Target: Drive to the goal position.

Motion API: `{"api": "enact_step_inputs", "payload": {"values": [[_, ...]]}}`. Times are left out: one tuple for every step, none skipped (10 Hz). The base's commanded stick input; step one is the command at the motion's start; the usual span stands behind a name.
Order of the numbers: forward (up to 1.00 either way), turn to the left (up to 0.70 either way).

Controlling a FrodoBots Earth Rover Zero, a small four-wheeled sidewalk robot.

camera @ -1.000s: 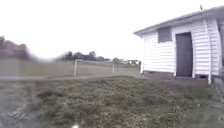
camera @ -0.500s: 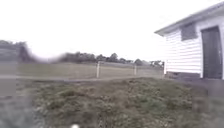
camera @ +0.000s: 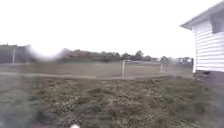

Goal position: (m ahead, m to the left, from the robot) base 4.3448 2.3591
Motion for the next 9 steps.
{"api": "enact_step_inputs", "payload": {"values": [[0.03, 0.45], [0.02, 0.45], [0.03, 0.45], [0.02, 0.44], [0.03, 0.43], [0.02, 0.41], [0.03, 0.41], [0.02, 0.41], [0.03, 0.40]]}}
